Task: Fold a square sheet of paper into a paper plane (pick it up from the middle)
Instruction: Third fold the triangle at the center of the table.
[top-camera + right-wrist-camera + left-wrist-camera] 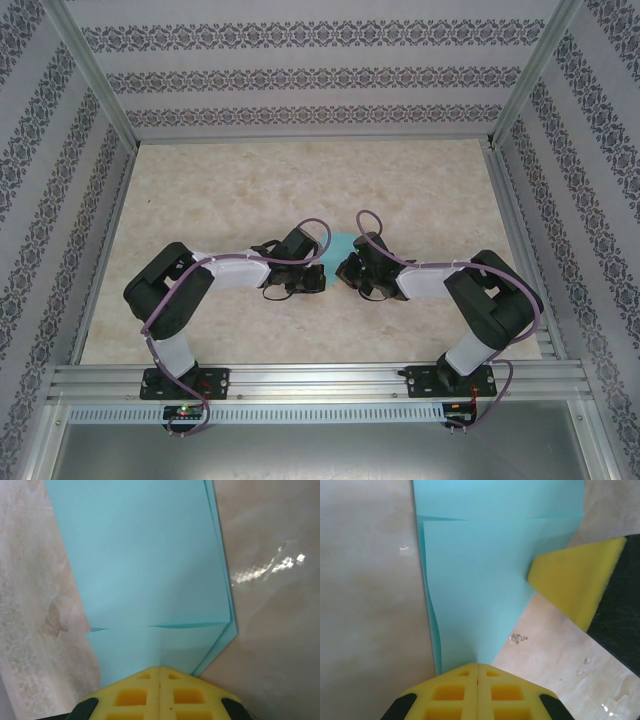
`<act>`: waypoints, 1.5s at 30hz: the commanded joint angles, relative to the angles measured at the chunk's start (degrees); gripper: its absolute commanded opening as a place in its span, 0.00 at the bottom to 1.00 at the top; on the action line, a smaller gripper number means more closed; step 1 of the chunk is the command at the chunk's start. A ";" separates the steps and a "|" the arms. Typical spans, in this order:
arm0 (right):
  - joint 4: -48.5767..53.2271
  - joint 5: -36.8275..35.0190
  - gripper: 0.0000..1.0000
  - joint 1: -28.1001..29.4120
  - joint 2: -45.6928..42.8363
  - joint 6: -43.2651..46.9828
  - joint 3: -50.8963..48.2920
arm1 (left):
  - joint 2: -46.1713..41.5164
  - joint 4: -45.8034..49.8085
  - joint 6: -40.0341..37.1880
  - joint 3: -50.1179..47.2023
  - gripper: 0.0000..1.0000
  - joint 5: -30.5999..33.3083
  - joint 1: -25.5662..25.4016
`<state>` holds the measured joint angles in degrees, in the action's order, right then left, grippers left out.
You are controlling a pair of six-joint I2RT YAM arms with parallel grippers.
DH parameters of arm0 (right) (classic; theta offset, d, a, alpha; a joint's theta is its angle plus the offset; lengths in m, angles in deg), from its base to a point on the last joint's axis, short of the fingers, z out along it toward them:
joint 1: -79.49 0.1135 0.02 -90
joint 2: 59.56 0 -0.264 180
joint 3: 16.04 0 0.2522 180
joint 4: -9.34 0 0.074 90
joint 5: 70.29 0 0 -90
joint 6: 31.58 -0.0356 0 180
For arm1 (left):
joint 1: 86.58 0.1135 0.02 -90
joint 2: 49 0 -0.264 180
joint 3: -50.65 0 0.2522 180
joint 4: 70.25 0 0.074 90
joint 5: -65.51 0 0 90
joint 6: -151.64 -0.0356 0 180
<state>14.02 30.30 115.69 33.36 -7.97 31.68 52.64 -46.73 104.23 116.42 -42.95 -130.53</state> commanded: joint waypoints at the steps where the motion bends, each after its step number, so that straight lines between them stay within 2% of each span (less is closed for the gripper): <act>1: 3.06 -2.15 0.00 -1.00 1.38 -0.24 -1.61 | 0.75 -0.87 0.26 -0.27 0.06 2.42 -0.35; 13: 4.92 -2.73 0.00 -1.65 1.83 0.54 -1.61 | -1.15 0.52 -1.20 -0.37 0.04 2.99 -0.35; 24: 9.72 -3.90 0.00 -1.71 3.83 1.52 0.04 | -1.27 5.74 -3.08 -2.29 0.04 4.74 -0.35; 36: 14.20 -5.32 0.00 -1.71 5.94 1.57 1.72 | -0.36 13.60 -10.27 -1.79 0.03 1.41 -0.35; 45: 14.72 -5.42 0.00 -1.73 6.48 1.57 2.17 | -1.74 14.40 -12.31 -3.03 0.04 -1.10 -0.35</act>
<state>19.46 30.97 115.06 35.59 -7.51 35.90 51.16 -42.34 94.33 115.90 -42.14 -130.53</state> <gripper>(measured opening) 0.048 0.052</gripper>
